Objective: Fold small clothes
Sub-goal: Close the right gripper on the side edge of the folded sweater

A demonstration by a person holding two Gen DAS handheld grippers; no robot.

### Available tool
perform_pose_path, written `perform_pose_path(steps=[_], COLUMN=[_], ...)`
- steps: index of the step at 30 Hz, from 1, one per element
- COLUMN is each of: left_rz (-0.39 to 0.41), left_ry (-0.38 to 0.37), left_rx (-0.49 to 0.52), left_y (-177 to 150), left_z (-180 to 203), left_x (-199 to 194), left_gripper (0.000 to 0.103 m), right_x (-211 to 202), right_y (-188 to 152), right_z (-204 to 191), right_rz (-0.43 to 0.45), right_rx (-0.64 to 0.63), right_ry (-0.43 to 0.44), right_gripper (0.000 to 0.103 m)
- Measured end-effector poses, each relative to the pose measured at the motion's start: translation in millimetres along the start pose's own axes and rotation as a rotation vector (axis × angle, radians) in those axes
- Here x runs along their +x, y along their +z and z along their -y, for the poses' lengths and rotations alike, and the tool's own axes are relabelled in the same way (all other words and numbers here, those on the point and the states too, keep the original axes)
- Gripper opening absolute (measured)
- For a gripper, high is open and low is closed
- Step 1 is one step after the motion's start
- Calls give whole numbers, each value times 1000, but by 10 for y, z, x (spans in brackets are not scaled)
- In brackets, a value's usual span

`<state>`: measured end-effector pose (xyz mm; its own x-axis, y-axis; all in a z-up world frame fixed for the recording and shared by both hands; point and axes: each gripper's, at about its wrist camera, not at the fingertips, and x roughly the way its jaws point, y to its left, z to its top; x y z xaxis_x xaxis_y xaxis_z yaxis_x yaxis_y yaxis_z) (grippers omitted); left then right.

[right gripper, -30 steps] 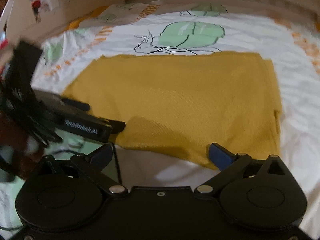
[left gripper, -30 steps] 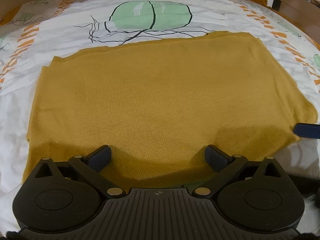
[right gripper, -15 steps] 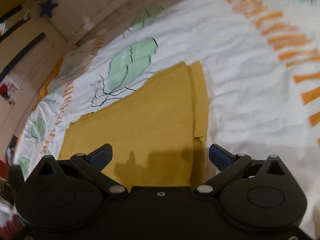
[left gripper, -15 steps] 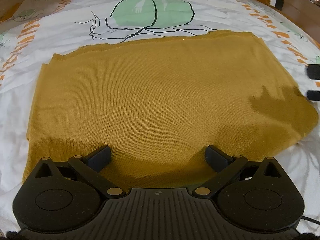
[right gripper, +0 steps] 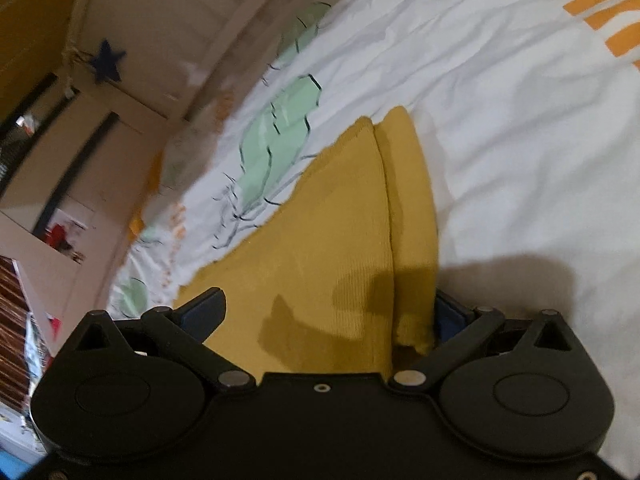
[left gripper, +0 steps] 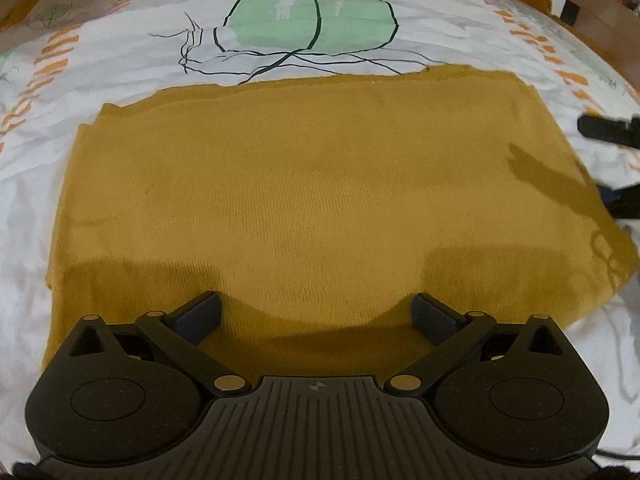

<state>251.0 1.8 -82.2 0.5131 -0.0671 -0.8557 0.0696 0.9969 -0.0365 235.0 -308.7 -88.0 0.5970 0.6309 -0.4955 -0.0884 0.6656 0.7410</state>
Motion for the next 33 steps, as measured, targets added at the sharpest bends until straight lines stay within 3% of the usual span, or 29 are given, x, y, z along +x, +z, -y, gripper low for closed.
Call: perform_pose_path(steps=[7,15,19,27,33], left_rz=[78,56,1,-27,-8], left_ry=[-15,13,33,73,29], left_rx=[-125,-196,-196,-140,-150], left_y=[409,963,983,1001,934], left_z=[-178,-184,-163,-75,-97], left_x=[-123,196,392,477,266], left_gripper=[94,94,93,96,89], right_x=[-6,27,44,45,52], right_y=[47,80,105,135,129], right_z=[-14,-2,25,101,72], right_rz=[-19,-30,-32,-21,-18], right_rx=[-22,-9,3,41,19], right_ry=[-4,-6,3,45,41], right_gripper=[103,103,103,103,102])
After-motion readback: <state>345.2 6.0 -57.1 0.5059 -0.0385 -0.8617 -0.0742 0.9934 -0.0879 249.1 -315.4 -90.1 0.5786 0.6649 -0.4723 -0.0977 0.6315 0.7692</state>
